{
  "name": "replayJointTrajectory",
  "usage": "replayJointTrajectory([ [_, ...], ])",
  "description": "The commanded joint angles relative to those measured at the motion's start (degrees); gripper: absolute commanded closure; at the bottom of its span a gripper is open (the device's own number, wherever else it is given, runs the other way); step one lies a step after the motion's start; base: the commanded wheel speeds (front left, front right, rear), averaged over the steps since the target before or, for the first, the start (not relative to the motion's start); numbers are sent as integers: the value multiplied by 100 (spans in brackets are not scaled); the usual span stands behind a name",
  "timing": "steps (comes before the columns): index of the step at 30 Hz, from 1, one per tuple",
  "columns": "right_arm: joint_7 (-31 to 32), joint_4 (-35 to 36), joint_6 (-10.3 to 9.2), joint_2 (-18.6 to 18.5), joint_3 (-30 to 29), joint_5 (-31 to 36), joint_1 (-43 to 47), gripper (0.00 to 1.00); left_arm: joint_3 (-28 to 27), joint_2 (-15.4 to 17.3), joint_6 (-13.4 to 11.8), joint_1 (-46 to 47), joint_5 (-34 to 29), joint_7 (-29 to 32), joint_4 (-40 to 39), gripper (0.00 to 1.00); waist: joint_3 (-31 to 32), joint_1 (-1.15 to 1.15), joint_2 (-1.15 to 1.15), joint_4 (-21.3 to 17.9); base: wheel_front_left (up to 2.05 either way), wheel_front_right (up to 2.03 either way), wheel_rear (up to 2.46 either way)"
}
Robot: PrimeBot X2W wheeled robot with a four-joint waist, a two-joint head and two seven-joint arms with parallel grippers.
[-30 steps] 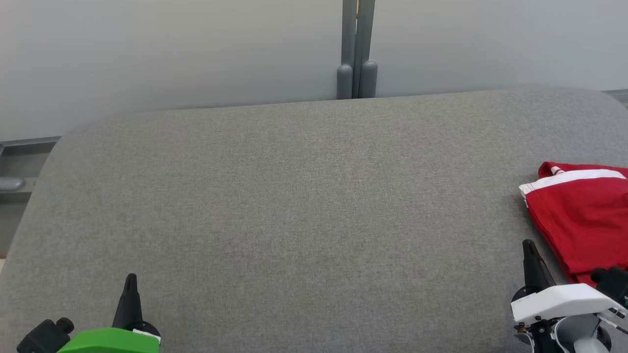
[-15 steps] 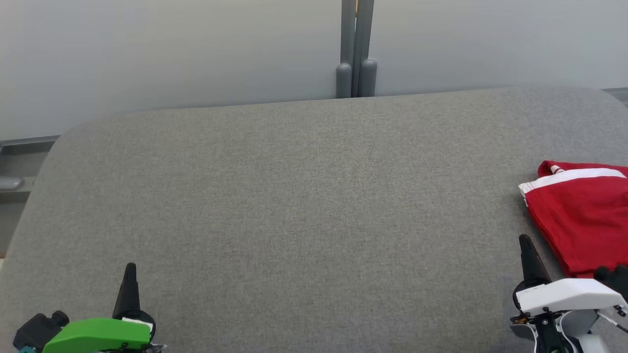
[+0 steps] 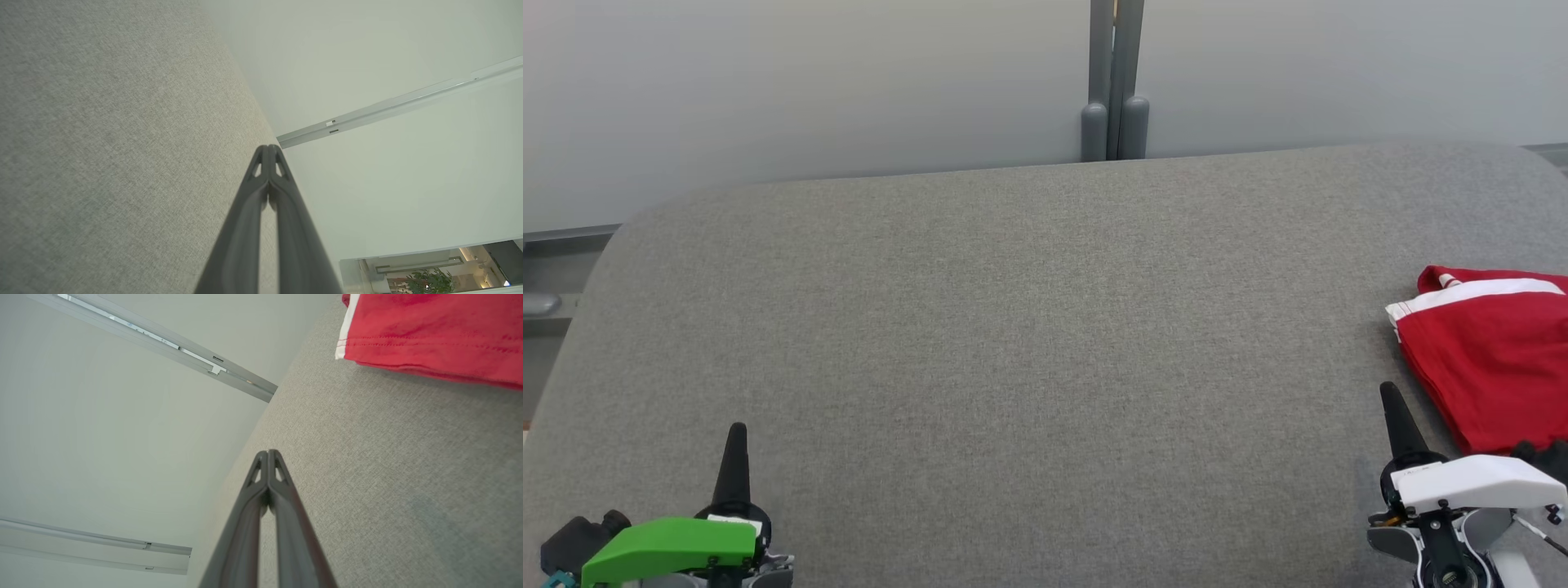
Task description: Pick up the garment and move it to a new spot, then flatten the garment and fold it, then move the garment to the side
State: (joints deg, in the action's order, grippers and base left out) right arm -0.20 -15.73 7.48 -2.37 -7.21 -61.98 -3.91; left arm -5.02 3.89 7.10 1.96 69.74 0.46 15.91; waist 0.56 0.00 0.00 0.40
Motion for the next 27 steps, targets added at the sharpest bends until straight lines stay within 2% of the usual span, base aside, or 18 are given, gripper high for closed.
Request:
replayJointTrajectory([
  [1,44,65,4,-37,5,-200,-132,100,-29,-10,38,167,185,42,-62,100,-2,0,0,-1,0,0,0],
  [27,381,100,3,-53,70,-1768,-236,100,-142,-55,51,361,1319,382,-115,100,-37,0,0,-20,0,0,0],
])
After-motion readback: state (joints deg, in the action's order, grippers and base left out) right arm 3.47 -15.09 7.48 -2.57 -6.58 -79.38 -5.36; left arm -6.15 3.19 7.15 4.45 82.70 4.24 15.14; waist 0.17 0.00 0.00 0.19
